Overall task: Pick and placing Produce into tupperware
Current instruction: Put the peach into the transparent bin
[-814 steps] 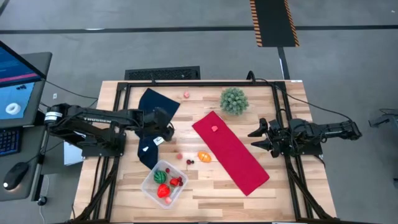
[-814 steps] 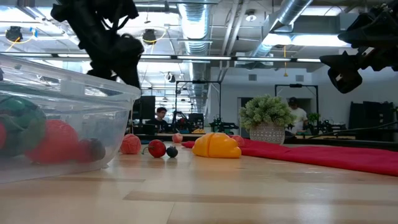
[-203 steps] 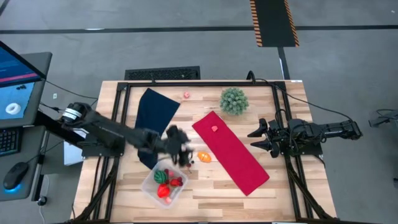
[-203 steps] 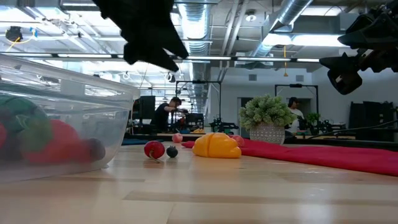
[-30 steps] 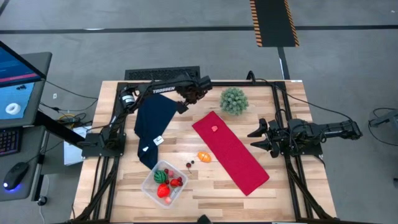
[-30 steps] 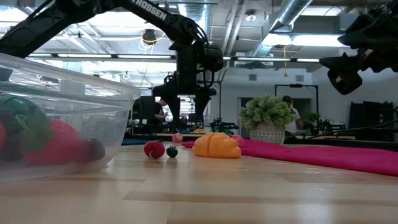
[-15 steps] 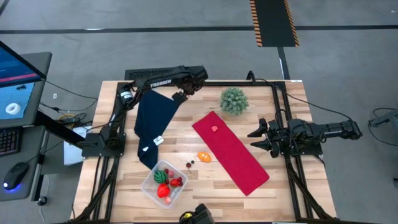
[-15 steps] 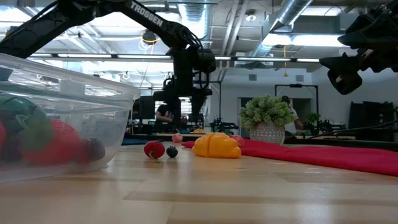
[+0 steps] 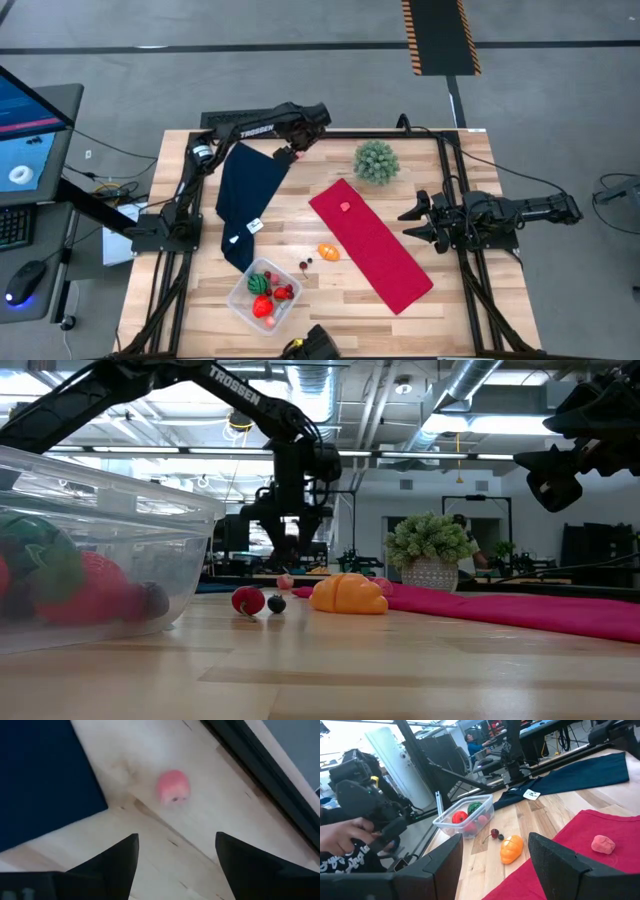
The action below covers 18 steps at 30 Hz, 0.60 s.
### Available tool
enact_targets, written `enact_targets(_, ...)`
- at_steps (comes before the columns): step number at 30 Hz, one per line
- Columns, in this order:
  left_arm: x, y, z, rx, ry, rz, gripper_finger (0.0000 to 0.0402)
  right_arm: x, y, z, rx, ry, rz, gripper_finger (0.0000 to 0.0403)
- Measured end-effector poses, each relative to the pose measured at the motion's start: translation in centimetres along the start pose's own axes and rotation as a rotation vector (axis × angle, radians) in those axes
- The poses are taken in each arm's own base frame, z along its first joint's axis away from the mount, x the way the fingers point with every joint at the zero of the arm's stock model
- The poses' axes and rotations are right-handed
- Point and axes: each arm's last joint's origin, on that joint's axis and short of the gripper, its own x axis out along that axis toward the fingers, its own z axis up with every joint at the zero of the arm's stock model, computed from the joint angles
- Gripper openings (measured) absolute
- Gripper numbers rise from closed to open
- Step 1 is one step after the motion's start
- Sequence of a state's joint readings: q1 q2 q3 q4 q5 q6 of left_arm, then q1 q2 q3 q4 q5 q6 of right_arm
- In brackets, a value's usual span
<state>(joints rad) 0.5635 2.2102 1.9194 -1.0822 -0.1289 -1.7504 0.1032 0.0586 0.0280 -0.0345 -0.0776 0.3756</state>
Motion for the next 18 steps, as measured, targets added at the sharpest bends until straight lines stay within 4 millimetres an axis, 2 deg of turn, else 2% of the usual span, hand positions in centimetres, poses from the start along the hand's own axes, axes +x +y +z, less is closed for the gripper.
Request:
enact_targets(3,-0.1,0.3,-0.6,-0.004,-0.012,0.010,0.0253,0.0,0.0,0.0,0.000,0.000,0.000,0.0249)
enact_targets(11,-0.3,0.5,-2.1,0.144,-0.109,-0.015,0.0253,0.0,0.0,0.0,0.000,0.000,0.000,0.0249)
enact_targets(18,-0.4,0.4,-2.3,0.202,-0.118,-0.024,0.0253,0.0,0.0,0.0,0.000,0.000,0.000,0.0249)
